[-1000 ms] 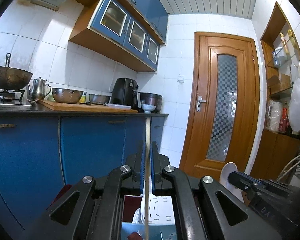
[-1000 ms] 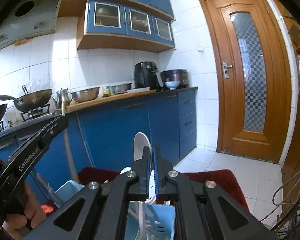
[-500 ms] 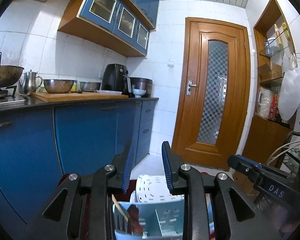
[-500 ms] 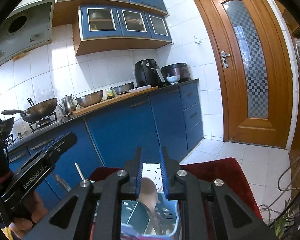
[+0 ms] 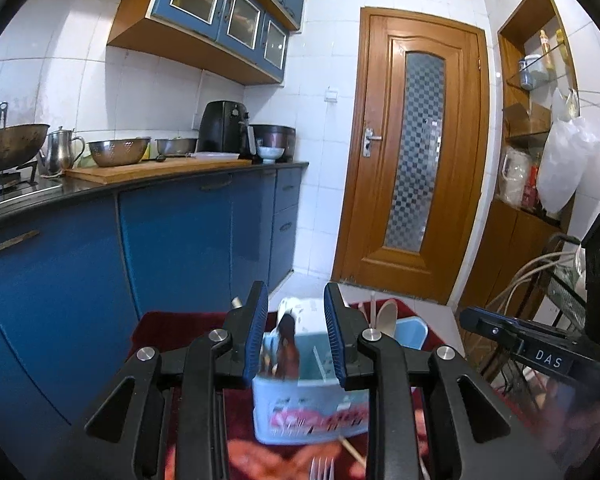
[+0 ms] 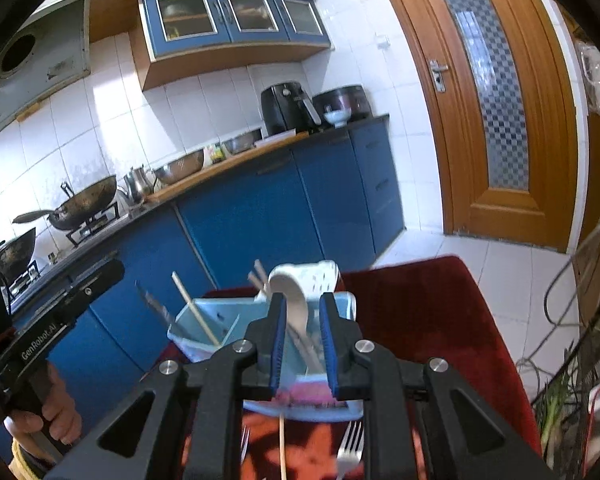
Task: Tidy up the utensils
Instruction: 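Withdraw both open tools from the Box back over the metal forks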
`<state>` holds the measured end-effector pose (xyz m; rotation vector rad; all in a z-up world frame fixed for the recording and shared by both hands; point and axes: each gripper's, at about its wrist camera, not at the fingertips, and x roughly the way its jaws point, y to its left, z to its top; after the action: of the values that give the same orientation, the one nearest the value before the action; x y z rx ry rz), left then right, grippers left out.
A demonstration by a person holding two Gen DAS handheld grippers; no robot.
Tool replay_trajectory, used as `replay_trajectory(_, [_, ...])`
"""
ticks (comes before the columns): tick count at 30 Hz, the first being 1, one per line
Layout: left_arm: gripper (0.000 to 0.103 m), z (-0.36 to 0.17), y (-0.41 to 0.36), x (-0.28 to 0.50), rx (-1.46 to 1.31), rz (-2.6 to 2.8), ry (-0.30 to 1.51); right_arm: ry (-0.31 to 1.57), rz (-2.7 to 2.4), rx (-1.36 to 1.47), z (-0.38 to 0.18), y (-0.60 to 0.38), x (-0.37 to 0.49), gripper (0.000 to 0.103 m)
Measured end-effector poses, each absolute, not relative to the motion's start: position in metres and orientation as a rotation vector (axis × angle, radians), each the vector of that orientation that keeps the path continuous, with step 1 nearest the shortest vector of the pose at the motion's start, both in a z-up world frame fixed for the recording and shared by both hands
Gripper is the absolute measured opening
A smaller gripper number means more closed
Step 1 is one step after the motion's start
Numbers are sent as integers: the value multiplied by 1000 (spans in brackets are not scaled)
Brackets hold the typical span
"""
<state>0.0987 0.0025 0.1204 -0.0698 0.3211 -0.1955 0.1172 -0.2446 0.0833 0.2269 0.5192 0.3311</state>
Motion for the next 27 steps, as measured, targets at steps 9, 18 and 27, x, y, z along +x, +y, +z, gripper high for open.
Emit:
replay_trajectory(9, [29, 99, 13, 76, -37, -168, 456, 695, 325, 154, 55, -236, 94, 19])
replay_trajectory(18, [29, 55, 8, 73, -10, -183, 677, 890, 354, 147, 17, -233, 89, 23])
replay_trajectory(27, [29, 5, 3, 82, -12, -237, 884, 1035, 341, 127, -15, -233, 90, 24])
